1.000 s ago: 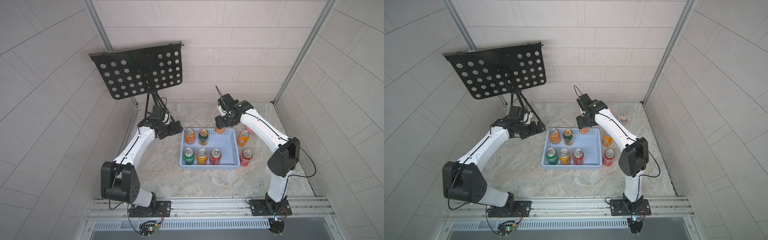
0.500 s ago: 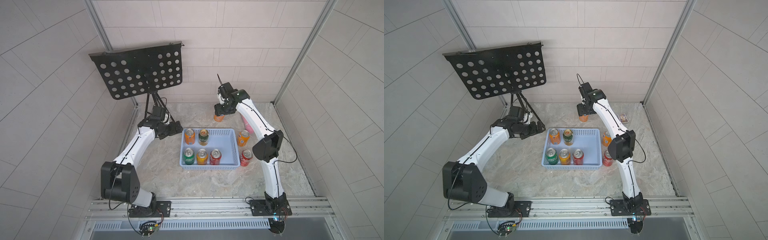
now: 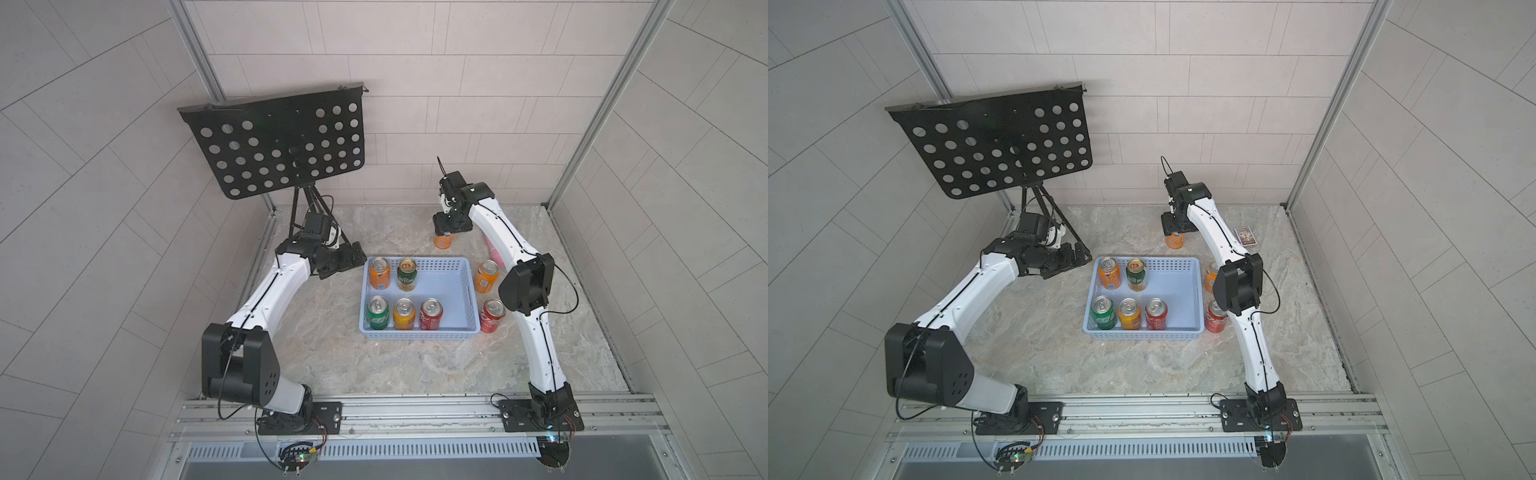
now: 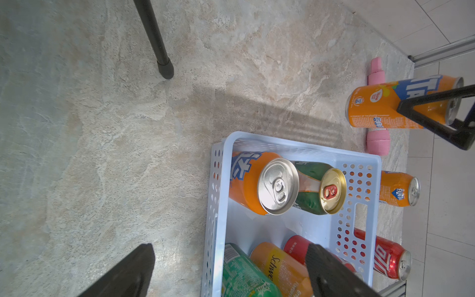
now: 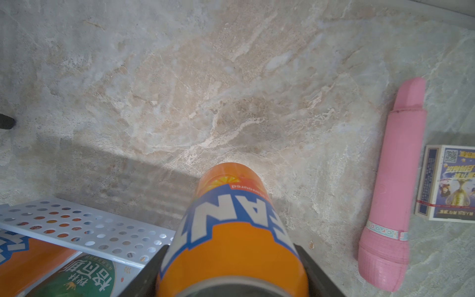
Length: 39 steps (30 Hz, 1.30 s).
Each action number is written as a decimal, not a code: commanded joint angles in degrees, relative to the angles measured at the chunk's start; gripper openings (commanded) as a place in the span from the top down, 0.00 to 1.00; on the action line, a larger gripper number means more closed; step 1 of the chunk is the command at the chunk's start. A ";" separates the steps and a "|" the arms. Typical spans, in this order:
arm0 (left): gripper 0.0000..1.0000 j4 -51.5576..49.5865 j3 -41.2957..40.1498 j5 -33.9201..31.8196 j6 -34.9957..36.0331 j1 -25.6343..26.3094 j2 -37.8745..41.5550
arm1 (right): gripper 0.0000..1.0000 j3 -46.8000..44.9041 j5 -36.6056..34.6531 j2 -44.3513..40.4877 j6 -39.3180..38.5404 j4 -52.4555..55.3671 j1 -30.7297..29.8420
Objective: Take out the drinks from the basket
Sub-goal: Place the drink at the center of the board.
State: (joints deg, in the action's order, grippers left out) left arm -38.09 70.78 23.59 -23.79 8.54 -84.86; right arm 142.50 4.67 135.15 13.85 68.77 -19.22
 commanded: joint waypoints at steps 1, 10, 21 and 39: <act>0.00 -0.84 0.26 0.58 -0.12 0.02 -0.49 | 0.69 0.84 0.33 0.60 -1.23 -1.10 -0.35; 0.00 -0.85 0.23 0.58 -0.13 0.05 -0.88 | 0.69 -2.12 -0.40 1.76 -1.43 -3.30 -0.53; 0.00 -0.84 0.36 0.88 -0.27 0.01 -1.06 | 0.69 -4.01 -1.80 2.93 -1.49 -3.02 -1.26; 0.00 -1.09 0.34 -0.01 0.06 0.04 -0.55 | 0.33 -6.25 -2.29 2.51 -0.95 -2.94 -1.88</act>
State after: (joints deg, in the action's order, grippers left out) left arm -38.06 70.78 24.16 -24.01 8.54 -85.36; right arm 135.98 3.60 138.21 12.86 66.37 -20.97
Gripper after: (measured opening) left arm 0.999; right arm 0.698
